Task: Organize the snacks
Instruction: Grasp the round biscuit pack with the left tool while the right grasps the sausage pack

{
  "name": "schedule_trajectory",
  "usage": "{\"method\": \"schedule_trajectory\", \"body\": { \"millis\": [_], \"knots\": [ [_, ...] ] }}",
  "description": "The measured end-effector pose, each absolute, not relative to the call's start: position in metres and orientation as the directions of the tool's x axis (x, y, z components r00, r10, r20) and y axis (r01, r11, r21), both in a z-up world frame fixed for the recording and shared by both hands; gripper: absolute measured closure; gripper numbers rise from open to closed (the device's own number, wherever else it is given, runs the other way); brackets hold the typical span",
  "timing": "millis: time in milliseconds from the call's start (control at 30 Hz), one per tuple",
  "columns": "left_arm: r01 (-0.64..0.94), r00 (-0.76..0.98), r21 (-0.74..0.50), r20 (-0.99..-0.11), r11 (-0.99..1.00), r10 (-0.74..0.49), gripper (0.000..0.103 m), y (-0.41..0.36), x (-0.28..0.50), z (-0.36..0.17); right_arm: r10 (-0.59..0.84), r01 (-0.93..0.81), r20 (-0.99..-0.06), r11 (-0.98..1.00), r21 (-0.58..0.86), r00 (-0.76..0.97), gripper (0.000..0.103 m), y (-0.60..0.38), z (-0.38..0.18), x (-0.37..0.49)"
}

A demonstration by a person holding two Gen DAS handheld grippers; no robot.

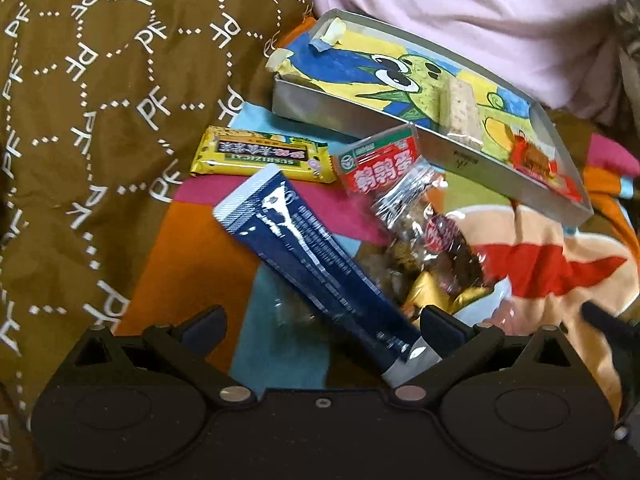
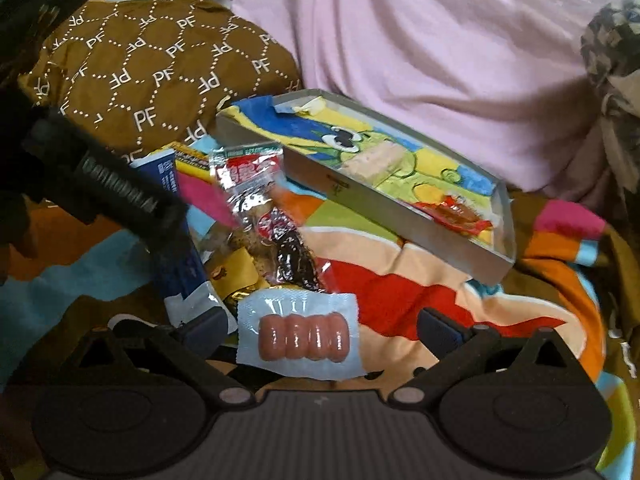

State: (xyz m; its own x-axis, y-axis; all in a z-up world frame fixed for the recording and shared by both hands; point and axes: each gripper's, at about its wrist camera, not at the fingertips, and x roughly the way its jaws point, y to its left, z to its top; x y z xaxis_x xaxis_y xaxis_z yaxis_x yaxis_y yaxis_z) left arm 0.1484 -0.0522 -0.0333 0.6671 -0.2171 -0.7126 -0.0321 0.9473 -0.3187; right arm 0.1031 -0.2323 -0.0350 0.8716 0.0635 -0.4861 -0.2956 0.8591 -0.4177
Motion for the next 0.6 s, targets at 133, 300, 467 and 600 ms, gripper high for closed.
{"method": "schedule_trajectory", "body": {
  "millis": [133,300,467,600],
  "knots": [
    [-0.061,0.659,-0.319,-0.725,0.946,-0.202,0.001,-0.057,0.16,-0.036,0.076,-0.31,-0.529,0.875,-0.371,0.846,0.0,-0.238,-0.039,0.114],
    [-0.102,0.627,-0.305,-0.759,0.947,-0.177,0.016,-0.06,0.168,-0.042,0.11,-0.317,-0.55,0.901,-0.297,0.828,0.004,-0.248,-0.039,0.12],
    [-0.096,0.625,-0.299,-0.76,0.949,-0.177,0.028,-0.064,0.166,-0.045,0.125,-0.321,-0.575,0.913,-0.253,0.809,0.013,-0.255,-0.041,0.126],
    [-0.111,0.619,-0.323,-0.763,0.94,-0.188,0.033,-0.062,0.165,-0.044,0.136,-0.332,-0.584,0.912,-0.242,0.8,0.017,-0.256,-0.043,0.128]
  ]
}}
